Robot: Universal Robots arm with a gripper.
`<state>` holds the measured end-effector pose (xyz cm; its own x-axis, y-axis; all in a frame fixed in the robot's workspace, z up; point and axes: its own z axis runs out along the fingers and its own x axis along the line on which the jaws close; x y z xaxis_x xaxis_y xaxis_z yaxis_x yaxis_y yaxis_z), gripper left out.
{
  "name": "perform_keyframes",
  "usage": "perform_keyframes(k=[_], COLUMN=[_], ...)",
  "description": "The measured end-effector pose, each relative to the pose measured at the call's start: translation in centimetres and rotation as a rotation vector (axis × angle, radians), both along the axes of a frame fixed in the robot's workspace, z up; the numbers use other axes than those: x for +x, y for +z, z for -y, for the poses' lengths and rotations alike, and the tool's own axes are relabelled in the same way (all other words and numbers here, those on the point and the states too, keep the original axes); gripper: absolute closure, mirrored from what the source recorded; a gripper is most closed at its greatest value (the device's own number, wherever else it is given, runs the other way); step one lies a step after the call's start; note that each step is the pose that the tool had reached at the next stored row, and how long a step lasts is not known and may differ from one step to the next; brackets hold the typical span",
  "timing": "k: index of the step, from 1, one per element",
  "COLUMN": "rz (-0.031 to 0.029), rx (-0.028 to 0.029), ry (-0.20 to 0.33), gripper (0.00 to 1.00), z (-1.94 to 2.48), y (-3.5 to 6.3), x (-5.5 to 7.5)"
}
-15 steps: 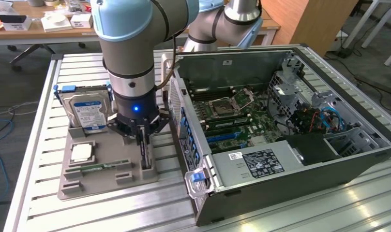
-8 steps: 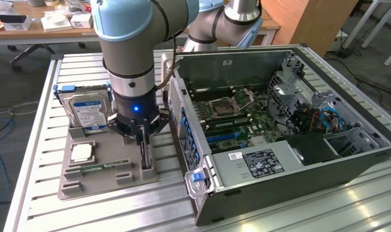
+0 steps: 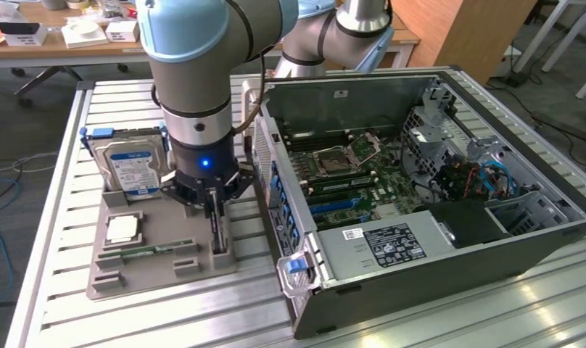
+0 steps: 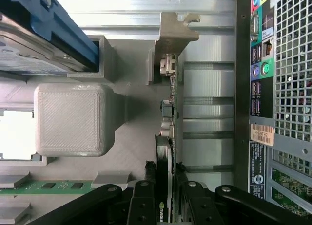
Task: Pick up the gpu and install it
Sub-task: 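Pick up the gpu and move the gpu toward the slot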
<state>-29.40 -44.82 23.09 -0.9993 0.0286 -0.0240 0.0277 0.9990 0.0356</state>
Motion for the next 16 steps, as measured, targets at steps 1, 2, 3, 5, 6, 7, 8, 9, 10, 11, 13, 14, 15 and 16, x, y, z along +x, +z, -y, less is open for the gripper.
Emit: perform_keyframes(k=[1,2,3,5,6,7,8,9,10,11,13,14,15,16], rz=[0.0,0.0,0.0,0.0006,0.0007,0.0003,0.0001,0.0002,0.0001,0.0,0.0,0.0001,0.0001,0.0], rx=[0.0,0.0,0.0,0.0006,0.0007,0.0003,0.0001,0.0002,0.0001,0.0001,0.0,0.0001,0.0001,0.0], ry=[0.0,0.0,0.0,0.0,0.0,0.0,0.0,0.0,0.0,0.0,0.0,0.0,0.0,0.0], gripper=[0.74,0.74,0.74,0.74,0.74,0.74,0.74,0.74,0.74,0.74,0.74,0.74,0.74,0.74], z=[0.0,0.0,0.0,-0.01,-0.01,0.0,0.0,0.0,0.0,0.0,0.0,0.0,0.0,0.0], y=[0.0,0.0,0.0,0.06,0.2,0.43,0.73,1.04,1.38,1.72,2.48,2.86,3.3,3.72], x=[0.0,0.0,0.0,0.0,0.0,0.0,0.0,0.0,0.0,0.0,0.0,0.0,0.0,0.0])
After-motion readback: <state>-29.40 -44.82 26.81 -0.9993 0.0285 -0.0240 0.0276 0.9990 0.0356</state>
